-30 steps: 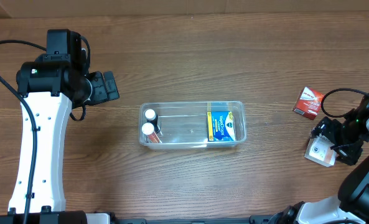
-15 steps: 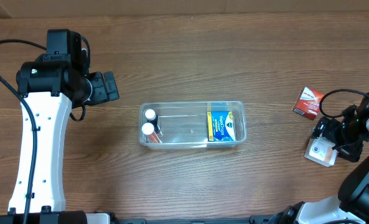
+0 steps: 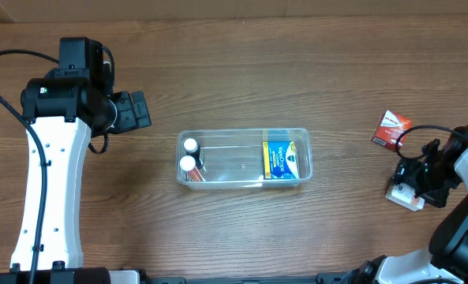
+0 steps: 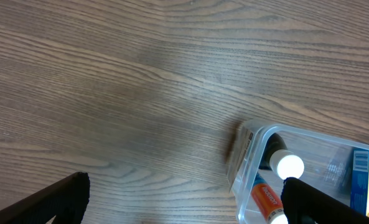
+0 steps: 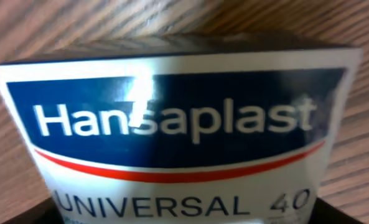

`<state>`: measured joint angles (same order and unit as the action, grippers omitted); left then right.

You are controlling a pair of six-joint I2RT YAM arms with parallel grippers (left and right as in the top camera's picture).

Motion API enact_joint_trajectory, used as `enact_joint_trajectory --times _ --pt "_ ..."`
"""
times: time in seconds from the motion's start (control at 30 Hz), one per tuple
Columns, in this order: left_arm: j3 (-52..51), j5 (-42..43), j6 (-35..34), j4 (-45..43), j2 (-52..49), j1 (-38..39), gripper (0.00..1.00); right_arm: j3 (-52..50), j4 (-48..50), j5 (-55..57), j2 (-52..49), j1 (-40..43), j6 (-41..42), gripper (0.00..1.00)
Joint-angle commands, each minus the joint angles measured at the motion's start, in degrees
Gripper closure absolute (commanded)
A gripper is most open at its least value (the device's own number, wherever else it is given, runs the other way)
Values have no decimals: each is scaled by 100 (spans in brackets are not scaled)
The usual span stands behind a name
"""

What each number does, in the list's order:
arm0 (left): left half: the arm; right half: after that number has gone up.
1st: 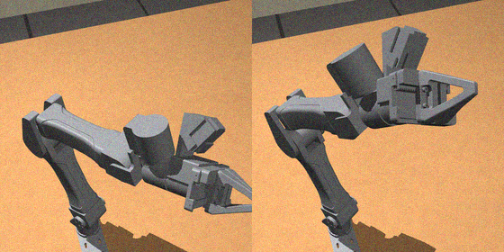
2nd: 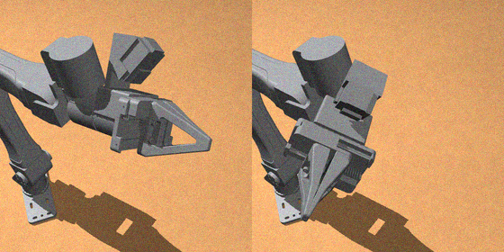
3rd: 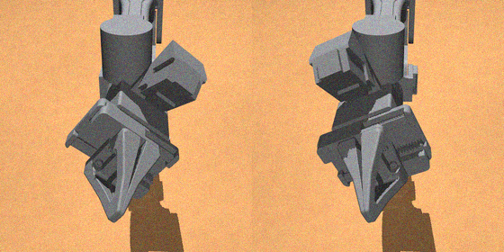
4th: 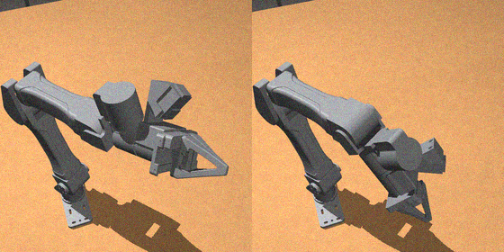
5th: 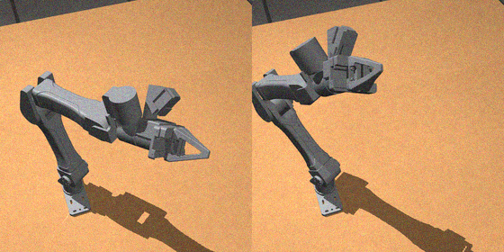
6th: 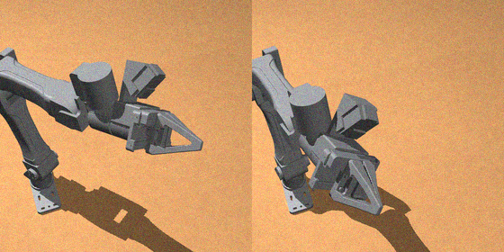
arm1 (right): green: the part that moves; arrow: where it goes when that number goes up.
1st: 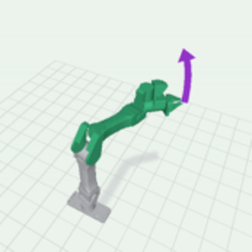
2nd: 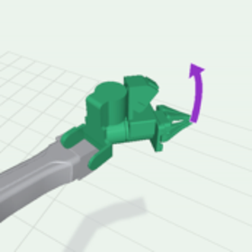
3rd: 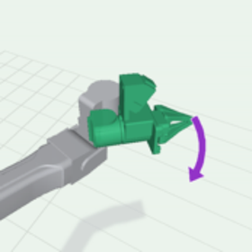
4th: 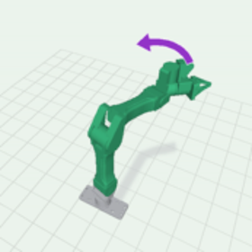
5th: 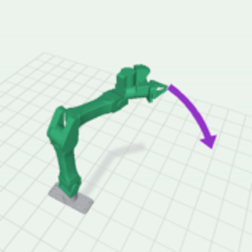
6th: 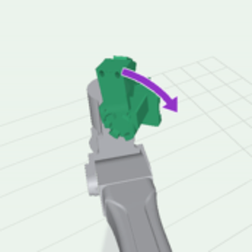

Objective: Pack container
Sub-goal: 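Grasp the white Hansaplast box with the right gripper and lift, then lower the Hansaplast box into the container beside the VapoDrops box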

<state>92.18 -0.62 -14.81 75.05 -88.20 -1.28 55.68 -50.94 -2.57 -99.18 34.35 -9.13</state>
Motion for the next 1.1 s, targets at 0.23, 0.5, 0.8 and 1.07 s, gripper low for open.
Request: enact_joint_trajectory --times 0.23,0.5,0.8,1.07 --pt "-33 24 68 13 17 -20 0 345 2 -426 52 -35 485 28" --pt "-33 24 68 11 17 -20 0 2411 -2059 -492 970 -1676 929 41" --pt "-33 24 66 101 17 -20 0 3460 -2837 -372 1611 -5165 2758 43" --pt "-33 24 68 142 17 -20 0 3438 -1473 164 645 -7213 4227 41"
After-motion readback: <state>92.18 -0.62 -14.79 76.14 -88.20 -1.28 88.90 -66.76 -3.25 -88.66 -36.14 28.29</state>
